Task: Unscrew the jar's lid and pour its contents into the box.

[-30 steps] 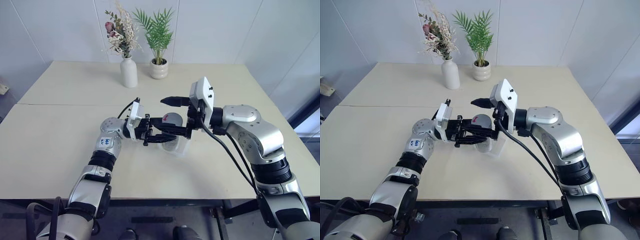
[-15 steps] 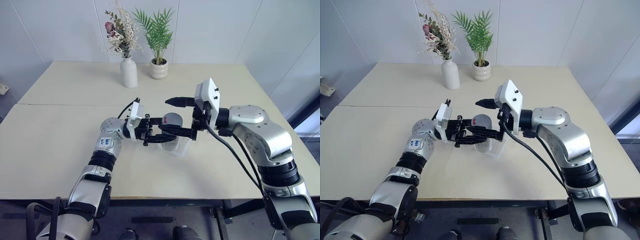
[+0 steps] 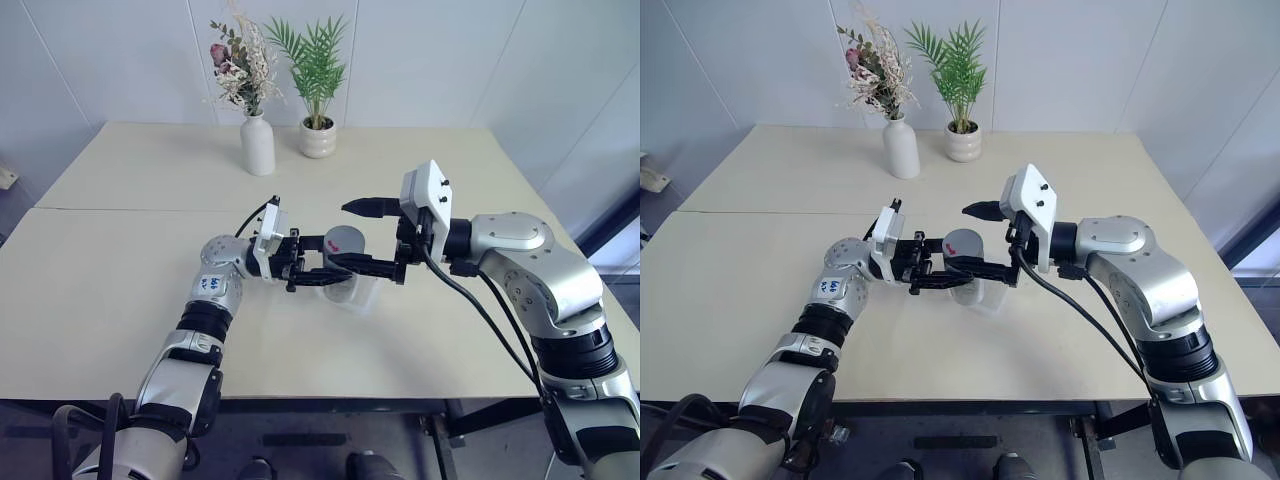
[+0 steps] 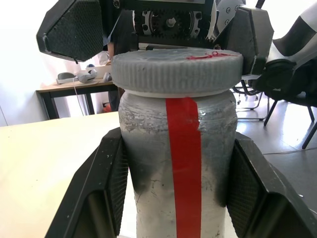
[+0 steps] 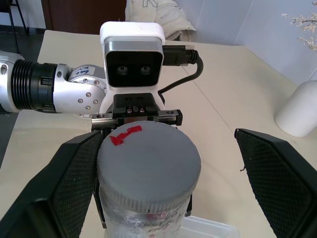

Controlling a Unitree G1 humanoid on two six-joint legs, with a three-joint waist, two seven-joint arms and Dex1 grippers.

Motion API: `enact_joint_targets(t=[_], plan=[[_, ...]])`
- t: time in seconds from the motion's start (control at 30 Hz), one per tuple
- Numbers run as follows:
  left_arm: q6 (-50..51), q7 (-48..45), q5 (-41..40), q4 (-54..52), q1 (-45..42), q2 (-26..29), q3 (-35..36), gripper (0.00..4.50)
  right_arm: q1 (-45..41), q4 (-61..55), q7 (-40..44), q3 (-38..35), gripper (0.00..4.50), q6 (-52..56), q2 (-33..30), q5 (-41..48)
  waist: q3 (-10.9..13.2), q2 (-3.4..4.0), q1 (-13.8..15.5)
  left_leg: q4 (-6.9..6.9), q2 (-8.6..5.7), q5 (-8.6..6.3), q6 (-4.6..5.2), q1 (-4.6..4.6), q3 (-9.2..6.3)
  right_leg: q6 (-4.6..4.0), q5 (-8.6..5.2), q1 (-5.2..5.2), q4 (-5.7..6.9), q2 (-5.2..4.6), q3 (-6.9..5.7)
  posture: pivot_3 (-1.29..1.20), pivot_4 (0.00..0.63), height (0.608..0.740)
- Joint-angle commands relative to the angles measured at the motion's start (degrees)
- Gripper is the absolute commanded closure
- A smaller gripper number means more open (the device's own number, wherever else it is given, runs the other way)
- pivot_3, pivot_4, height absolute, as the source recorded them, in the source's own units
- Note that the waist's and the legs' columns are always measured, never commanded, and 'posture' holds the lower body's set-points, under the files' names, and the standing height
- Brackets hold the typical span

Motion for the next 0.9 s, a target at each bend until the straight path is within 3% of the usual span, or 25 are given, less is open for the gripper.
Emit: enact_joint_targets(t=[0.03,0.33,0.9], plan=[[-0.91,-3.1,-0.22,-0.94,-2.02,0.2,0.54,2.22,0.48,-0.63,-0.91,-3.64,0.04,0.33,-2.16,-0.39,0.0,0.0,-0.01,0.0,0.0,0.0,0.0,0.0,0.0,0.0,0.0,0.0,0.0,0.0,0.0,0.0,0.15,0.74],[-0.96,-3.25,-0.21,-0.76,-2.1,0.27,0.57,2.22,1.48,-2.96,-1.04,-4.45,0.04,1.38,-3.49,1.46,0.0,0.0,-0.01,0.0,0.0,0.0,0.0,0.0,0.0,0.0,0.0,0.0,0.0,0.0,0.0,0.0,0.15,0.74],[-1.27,-4.39,-0.18,-0.13,-2.21,-0.1,0.18,2.22,-0.51,-5.03,-1.95,-3.1,0.04,3.21,-0.4,3.8,0.0,0.0,-0.01,0.0,0.0,0.0,0.0,0.0,0.0,0.0,0.0,0.0,0.0,0.0,0.0,0.0,0.15,0.74]])
